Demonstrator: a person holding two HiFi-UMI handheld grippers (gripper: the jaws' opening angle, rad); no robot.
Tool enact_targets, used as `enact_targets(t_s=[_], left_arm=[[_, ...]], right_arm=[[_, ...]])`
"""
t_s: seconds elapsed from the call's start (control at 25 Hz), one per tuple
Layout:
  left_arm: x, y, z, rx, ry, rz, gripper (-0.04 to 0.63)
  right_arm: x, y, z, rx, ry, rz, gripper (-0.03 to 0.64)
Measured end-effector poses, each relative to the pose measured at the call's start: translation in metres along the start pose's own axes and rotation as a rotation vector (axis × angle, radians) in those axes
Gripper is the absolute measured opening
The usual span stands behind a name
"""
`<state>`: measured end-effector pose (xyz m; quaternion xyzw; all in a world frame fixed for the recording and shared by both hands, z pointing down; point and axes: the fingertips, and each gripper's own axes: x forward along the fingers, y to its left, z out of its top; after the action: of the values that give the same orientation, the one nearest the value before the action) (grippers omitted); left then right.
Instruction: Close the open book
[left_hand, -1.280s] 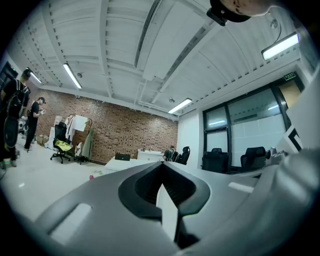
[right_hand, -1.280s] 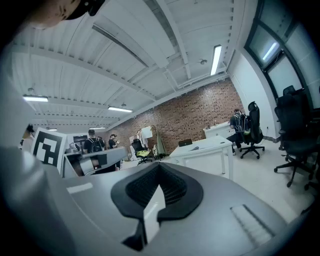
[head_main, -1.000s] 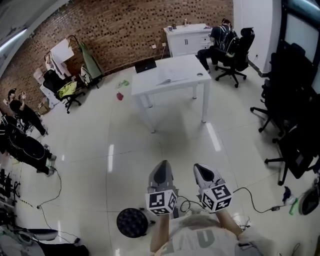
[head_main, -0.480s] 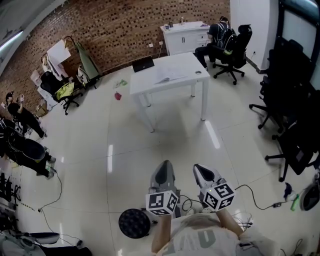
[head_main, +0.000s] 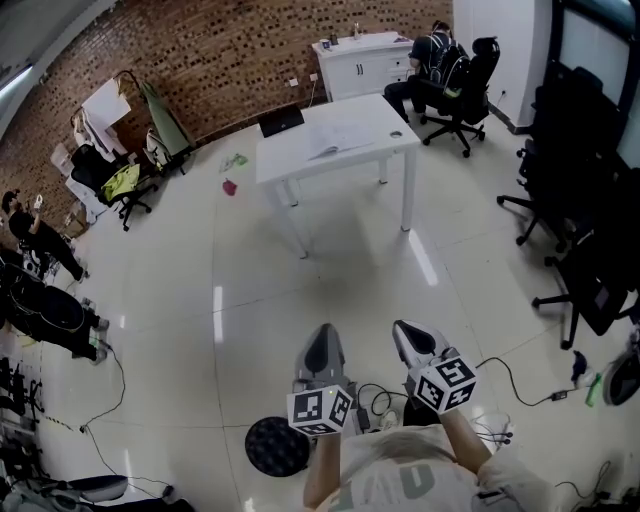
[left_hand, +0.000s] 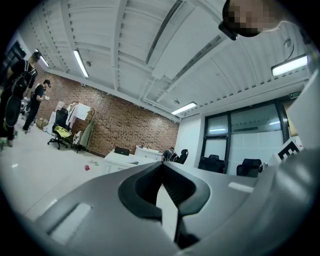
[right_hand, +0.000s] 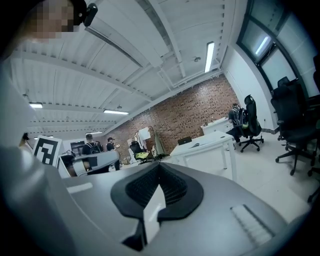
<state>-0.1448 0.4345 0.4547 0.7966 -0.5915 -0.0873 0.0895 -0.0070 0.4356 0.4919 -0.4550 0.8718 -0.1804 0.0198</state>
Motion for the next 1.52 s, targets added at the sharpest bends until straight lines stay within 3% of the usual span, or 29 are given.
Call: enact_targets(t_s=[0.2, 0.56, 0.76, 0.96, 1.16, 1.32, 1.52], left_arm=[[0.021, 0.025, -0.017, -0.077, 0.036, 0.036, 0.015], [0.095, 0.035, -0.012, -0.004, 0.013, 0.033, 0.015], [0.176, 0.053, -0.023, 0.029, 0.019, 0.06, 0.015], [0.307, 0.074, -0.024, 0.068, 0.013, 0.046, 0.015], [0.411, 0.082, 0.027, 0.128, -0.089, -0.009, 0.015], [0.458, 0.096, 0.034, 0.107, -0.094, 0.027, 0.015], [0.508, 0.114, 0.021, 0.064, -0.076, 0.046, 0.012]], right_arm=[[0.006, -0.021, 0.001, 0.013, 0.011, -0.052, 0.005], [0.082, -0.056, 0.016, 0.026, 0.017, 0.017, 0.005], [0.16, -0.11, 0.026, 0.035, 0.053, 0.054, 0.005], [0.249, -0.176, 0.061, 0.006, 0.075, 0.1, 0.005], [0.32, -0.223, 0.106, -0.017, 0.06, 0.124, 0.005], [0.362, -0.255, 0.135, -0.014, 0.038, 0.125, 0.005], [0.406, -0.285, 0.138, 0.007, 0.065, 0.135, 0.005]])
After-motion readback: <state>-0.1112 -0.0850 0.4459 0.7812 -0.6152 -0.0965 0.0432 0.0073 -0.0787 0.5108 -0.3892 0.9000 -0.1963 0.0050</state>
